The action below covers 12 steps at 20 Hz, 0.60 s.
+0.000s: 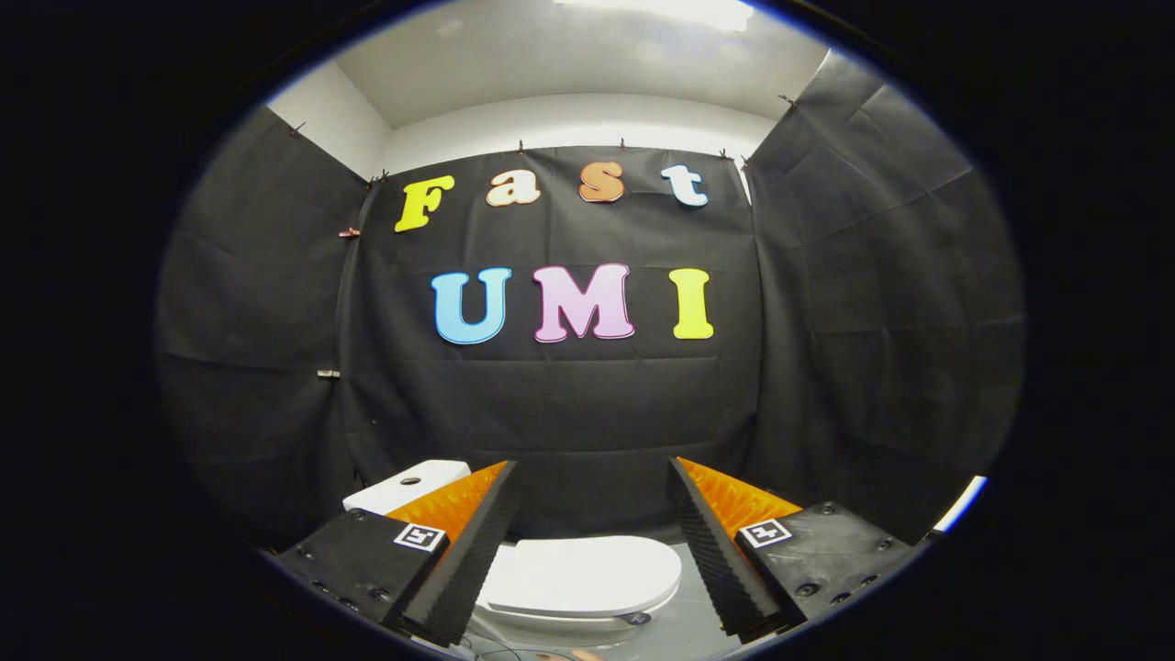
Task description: Open the toilet lid.
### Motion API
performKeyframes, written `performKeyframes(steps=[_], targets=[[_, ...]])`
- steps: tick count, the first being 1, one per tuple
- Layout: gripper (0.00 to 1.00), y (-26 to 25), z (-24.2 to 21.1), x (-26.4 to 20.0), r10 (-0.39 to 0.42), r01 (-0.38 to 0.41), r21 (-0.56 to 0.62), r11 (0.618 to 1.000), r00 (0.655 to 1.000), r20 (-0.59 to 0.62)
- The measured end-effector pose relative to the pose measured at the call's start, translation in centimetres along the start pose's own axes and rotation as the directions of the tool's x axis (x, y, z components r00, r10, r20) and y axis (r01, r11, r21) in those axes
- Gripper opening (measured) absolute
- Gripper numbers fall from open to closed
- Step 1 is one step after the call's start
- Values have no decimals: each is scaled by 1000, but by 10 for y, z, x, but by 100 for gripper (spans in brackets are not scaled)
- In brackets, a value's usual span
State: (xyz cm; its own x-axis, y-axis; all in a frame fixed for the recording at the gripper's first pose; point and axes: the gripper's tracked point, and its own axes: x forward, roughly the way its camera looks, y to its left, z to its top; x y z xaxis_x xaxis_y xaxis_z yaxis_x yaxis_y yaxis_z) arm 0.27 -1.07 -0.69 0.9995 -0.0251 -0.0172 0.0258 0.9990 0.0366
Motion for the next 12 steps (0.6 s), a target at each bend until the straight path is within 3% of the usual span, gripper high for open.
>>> performKeyframes(steps=[7, 12], targets=[[100, -7, -13, 6, -14, 15, 18, 1000, 999, -30], [100, -19, -36, 23, -5, 10, 100, 995, 999, -49]])
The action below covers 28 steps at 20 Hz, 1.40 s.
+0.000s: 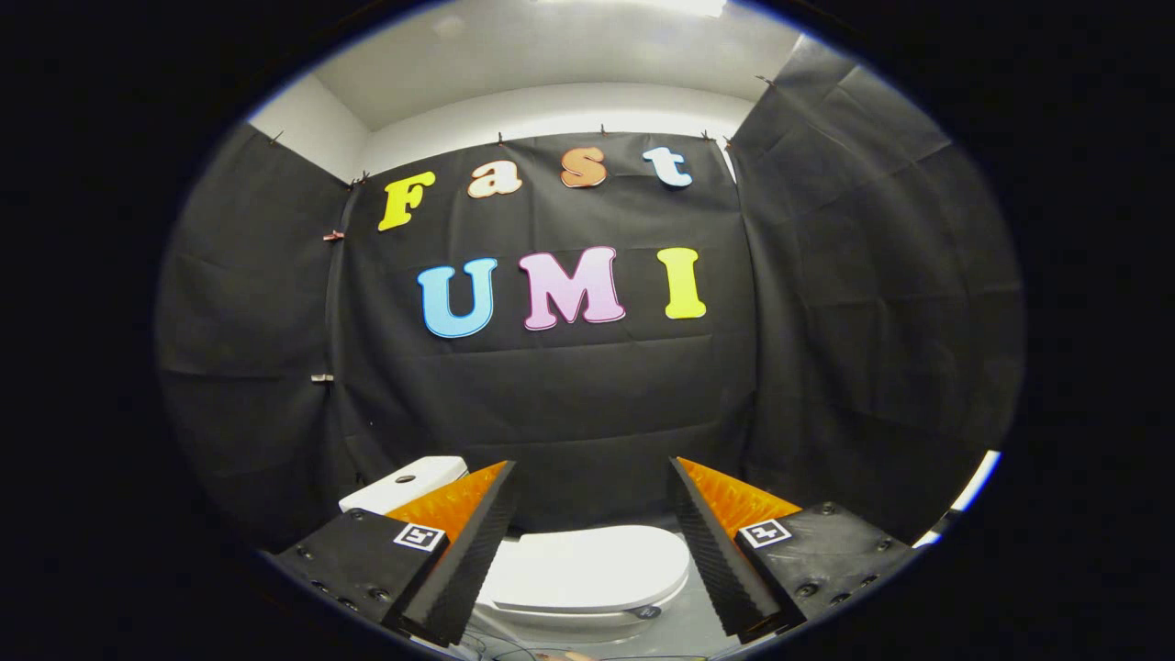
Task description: Open the toilet lid.
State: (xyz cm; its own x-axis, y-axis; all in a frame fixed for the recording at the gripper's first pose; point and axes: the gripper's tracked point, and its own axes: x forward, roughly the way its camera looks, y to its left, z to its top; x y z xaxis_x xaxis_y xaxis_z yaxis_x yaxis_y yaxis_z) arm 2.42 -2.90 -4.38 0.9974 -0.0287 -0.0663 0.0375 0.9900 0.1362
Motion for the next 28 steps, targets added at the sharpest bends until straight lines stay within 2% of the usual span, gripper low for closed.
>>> performKeyframes(steps=[5, 10, 14, 17, 19, 25, 28], targets=[[99, -36, -45, 41, -19, 24, 89, 996, 998, -67], [99, -92, -122, 89, -44, 86, 226, 970, 982, -186], [98, -131, -201, 115, -47, 160, 340, 927, 947, -318], [97, -151, -251, 124, -49, 198, 370, 908, 926, -374], [97, -155, -289, 124, -29, 219, 389, 895, 898, -439], [97, -155, -379, 120, 41, 290, 534, 794, 851, -524], [96, -147, -411, 116, 57, 322, 562, 762, 831, -554]])
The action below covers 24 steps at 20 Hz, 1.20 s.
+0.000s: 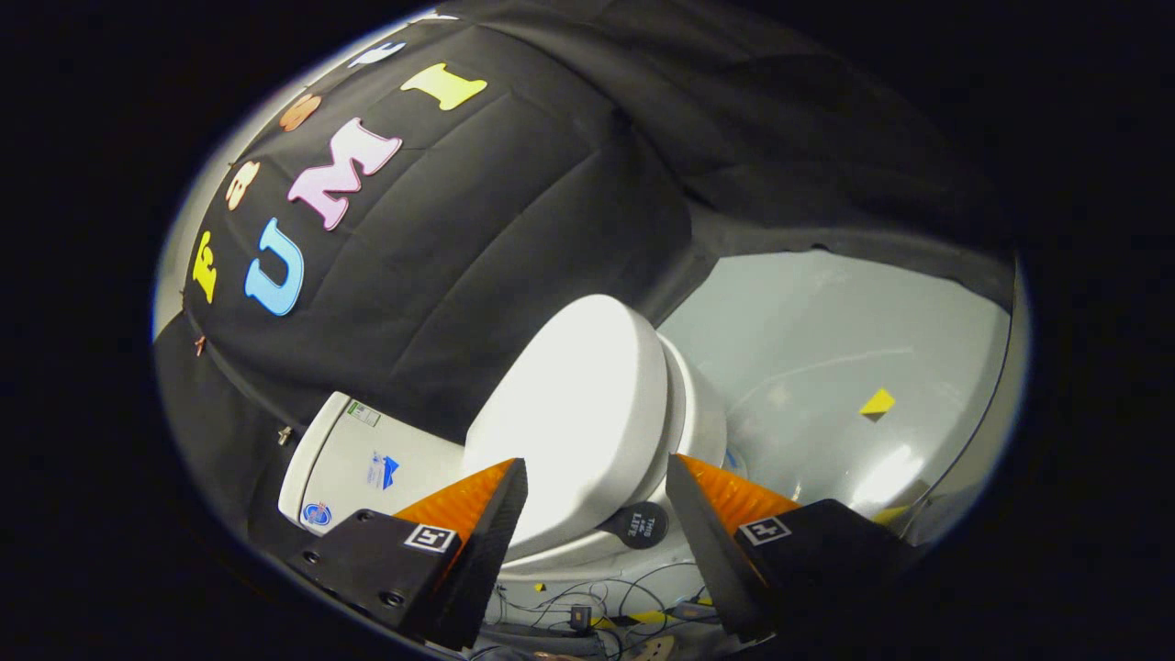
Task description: Open the toilet lid.
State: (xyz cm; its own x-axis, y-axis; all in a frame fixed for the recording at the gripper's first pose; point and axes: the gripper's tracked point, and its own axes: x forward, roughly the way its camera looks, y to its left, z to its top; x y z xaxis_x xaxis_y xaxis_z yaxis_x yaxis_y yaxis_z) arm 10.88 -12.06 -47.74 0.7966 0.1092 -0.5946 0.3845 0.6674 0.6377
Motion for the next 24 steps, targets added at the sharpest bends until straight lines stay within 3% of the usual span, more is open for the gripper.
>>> performKeyframes(steps=[6, 10, 12, 15, 20, 21, 24], targets=[[93, -22, -41, 23, -18, 23, 74, 997, 997, -73], [87, -18, -54, 30, 42, -33, 90, 995, 994, -100], [78, -21, -53, 35, 48, -39, 111, 993, 995, -85], [46, -27, -56, 41, 44, -30, 173, 984, 996, -79], [33, -26, -51, 53, 67, -56, 219, 974, 997, -40], [26, -29, -55, 38, 72, -56, 237, 970, 996, -57], [26, -31, -57, 44, 69, -54, 211, 976, 996, -63]])
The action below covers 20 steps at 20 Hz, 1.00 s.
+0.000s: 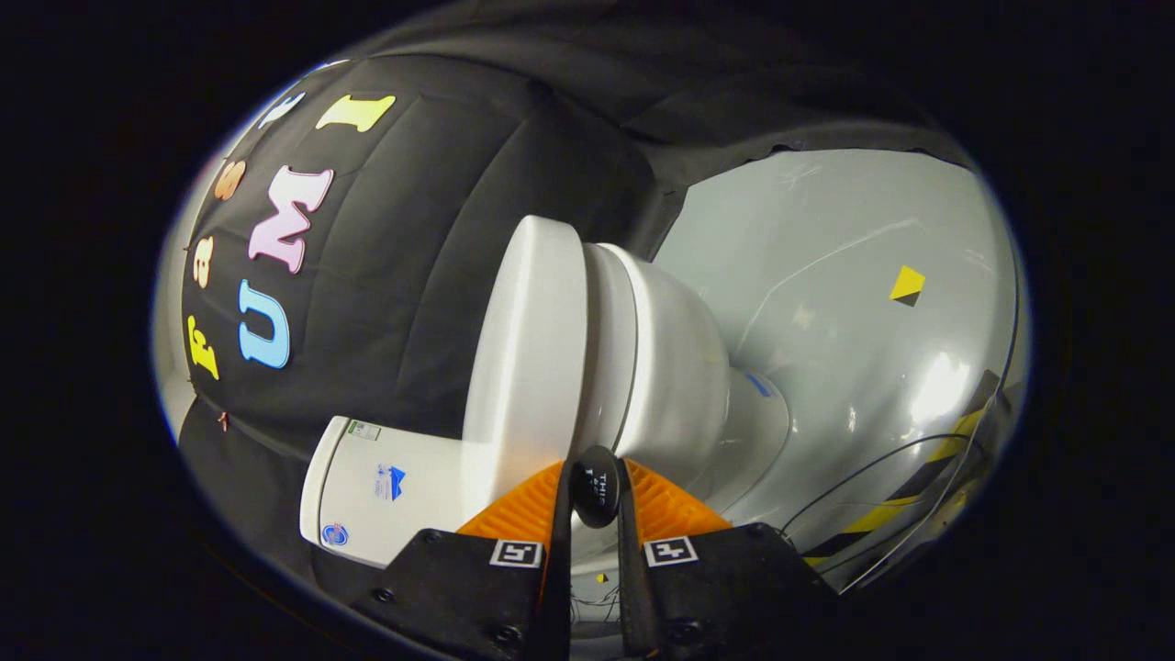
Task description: Open the toilet lid.
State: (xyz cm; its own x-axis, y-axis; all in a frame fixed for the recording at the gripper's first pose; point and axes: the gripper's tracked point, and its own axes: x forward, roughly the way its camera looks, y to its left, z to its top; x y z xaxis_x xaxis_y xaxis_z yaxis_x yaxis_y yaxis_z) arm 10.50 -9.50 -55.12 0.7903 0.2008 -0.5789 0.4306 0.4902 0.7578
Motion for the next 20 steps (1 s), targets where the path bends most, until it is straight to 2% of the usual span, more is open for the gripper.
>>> performKeyframes(steps=[1, 3, 7, 11, 16, 20], targets=[[26, 5, 6, -7, 19, -20, 5, 1000, 999, 30], [9, 7, 6, -2, 3, -3, -15, 1000, 1000, 14], [9, 10, 1, -6, -46, 45, -93, 995, 999, -11], [9, 40, 7, -21, -50, 49, -207, 977, 999, 0], [9, 91, 13, -43, -62, 71, -391, 918, 997, 35], [9, 137, 10, -58, -76, 110, -544, 832, 994, 84]])
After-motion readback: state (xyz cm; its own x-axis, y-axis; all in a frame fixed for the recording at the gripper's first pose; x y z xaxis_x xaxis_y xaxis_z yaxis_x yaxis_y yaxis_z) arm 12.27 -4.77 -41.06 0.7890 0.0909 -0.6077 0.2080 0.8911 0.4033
